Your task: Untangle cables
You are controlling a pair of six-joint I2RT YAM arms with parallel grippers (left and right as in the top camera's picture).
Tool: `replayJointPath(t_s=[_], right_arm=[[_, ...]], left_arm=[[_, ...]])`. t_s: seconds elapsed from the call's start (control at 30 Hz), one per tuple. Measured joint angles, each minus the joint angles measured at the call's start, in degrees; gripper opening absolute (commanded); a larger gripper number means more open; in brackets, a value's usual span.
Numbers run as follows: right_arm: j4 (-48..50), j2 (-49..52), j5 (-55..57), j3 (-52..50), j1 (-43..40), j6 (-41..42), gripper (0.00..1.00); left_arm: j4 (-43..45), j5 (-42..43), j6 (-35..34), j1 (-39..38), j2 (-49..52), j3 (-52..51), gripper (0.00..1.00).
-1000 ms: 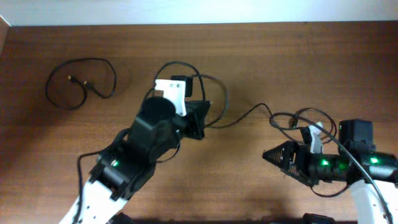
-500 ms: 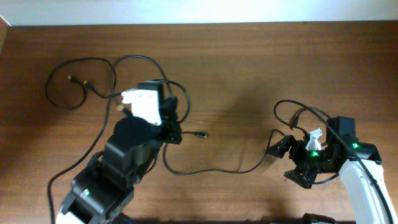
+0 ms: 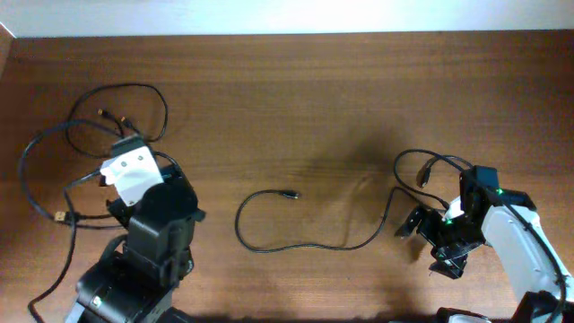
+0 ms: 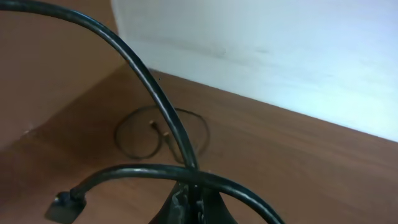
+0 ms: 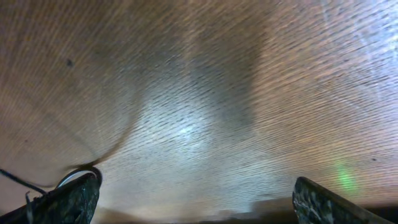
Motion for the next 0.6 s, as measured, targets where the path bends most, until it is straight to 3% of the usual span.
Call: replayJointPath(t_s=[0.27,0.47,0.6], right_arm=[[0.4,0.0,2.7,0.0,0.0,0.0,0.99],[0.9,0.1,3.3,0.0,0.0,0.0,0.99],[0.9,0.1,3.3,0.0,0.0,0.0,0.99]], left_arm=[[4.2,2.5,0.0,7.4,5.9,0.0,0.0],[11.9,5.1,0.0,10.1,17.2,0.0,0.0],[12.6,9.3,0.0,21.1,23.5,0.0,0.0]])
